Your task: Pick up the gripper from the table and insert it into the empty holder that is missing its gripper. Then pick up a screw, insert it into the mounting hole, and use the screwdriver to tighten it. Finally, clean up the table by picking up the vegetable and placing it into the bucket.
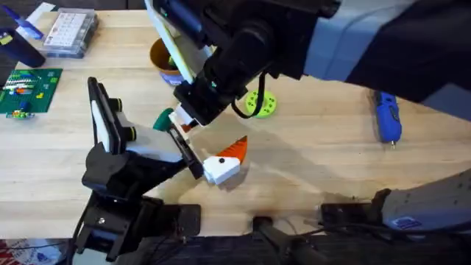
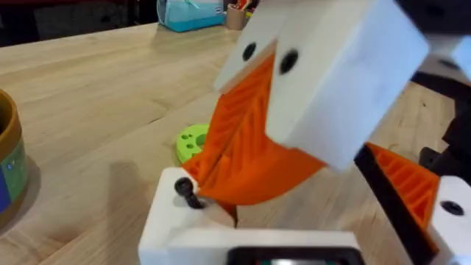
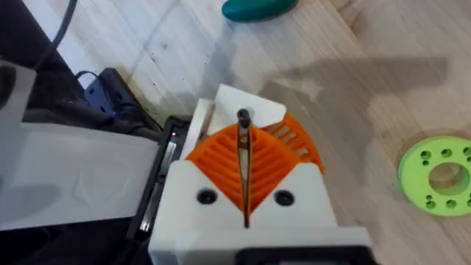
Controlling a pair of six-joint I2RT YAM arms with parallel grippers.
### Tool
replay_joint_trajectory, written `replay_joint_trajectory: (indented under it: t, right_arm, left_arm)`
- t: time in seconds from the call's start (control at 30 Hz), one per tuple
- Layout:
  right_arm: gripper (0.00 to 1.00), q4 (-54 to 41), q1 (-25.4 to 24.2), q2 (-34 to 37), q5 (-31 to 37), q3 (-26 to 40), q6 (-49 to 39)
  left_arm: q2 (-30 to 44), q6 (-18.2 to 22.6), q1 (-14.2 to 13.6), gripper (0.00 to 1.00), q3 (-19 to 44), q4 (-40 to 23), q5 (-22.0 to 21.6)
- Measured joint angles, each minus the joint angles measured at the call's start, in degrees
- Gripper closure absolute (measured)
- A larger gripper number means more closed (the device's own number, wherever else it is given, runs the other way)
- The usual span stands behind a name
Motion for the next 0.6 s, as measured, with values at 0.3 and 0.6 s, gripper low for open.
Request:
replay_joint_trajectory:
  t: [0.3,0.6]
  right_arm:
    - [0.275,-1.86,-3.15,-2.62,-0.04,0.00,0.00]
    - [0.007,-2.64,-5.42,-7.33,-0.02,0.00,-0.22]
  left_arm:
    - [0.00,0.00,0.00,0.012,-0.02,0.00,0.00]
    - [0.00,0.00,0.00,0.012,0.00,0.00,0.00]
